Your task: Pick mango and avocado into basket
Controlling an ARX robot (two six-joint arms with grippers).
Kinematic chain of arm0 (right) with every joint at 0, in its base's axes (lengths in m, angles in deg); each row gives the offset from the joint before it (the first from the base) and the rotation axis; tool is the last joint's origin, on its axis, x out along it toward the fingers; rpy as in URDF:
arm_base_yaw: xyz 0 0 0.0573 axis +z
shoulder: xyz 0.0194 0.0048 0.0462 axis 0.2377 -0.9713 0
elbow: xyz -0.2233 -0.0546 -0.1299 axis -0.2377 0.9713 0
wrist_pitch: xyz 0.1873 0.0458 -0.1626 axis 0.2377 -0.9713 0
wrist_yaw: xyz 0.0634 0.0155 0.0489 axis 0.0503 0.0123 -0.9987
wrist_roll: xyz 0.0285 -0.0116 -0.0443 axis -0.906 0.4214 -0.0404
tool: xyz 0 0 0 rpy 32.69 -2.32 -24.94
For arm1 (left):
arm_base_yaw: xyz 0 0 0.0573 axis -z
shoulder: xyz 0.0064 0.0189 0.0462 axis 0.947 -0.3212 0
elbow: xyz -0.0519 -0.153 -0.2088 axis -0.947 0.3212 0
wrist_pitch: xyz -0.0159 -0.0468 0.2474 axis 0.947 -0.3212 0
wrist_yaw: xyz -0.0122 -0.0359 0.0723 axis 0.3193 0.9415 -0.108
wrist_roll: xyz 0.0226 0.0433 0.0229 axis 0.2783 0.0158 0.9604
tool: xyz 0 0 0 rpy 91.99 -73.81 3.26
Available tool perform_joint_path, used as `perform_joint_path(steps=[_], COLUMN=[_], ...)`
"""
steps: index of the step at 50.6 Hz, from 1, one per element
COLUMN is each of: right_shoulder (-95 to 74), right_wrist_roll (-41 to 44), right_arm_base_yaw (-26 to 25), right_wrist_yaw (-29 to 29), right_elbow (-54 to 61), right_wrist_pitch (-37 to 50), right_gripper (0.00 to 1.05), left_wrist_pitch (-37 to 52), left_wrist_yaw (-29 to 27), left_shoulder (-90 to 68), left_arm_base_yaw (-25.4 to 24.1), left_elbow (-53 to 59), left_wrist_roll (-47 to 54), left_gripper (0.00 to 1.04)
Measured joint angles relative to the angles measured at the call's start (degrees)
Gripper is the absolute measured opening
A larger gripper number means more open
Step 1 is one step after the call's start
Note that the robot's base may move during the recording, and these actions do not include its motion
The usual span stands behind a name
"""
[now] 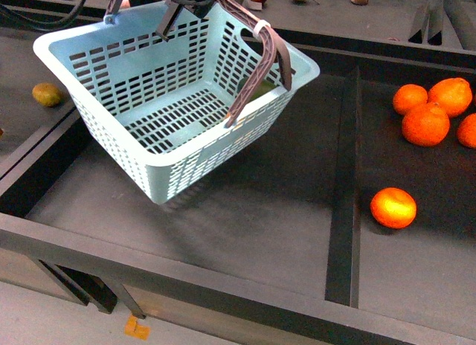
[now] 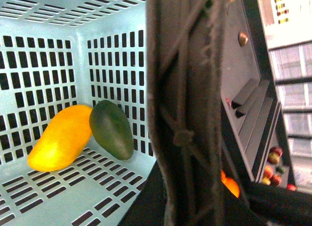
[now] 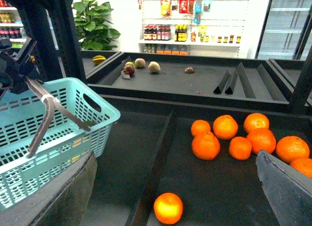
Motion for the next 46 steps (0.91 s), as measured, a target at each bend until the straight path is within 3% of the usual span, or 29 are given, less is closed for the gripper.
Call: perform_joint_path(steps=[9,16,22,28,46], right_shoulder=[0.00,0.00,0.00,0.00,0.00], right_wrist_roll=[0.00,0.00,0.00,-0.02,0.00], right_arm_base_yaw=[0.00,0.00,0.00,0.00,0.00], right_wrist_yaw=[0.00,0.00,0.02,0.00,0.00], right_elbow=[0.00,0.00,0.00,0.00,0.00], right_wrist_pitch=[0.00,0.00,0.00,0.00,0.00], right_gripper=[0.97,0.97,0.97,0.97,0.97], left_wrist_pitch=[-9.01,-7.19,-1.57,5.44,11.52], left_wrist_yaw=[-0.22,-1.64,-2.49,-2.69,-2.71], left_shoulder=[-12.85,-18.23,-19.30,-17.11,7.13], left_arm_base_yaw=[-1.31,-1.60,-2.36,-3.58,-5.92], left_elbow=[-19.52,-26.05,-25.03,-17.62,14.62], left_wrist_roll=[-13.55,-17.42,-20.61,-22.93,-19.21], left_gripper=[0.07,0.07,0.08,0.33,0.96])
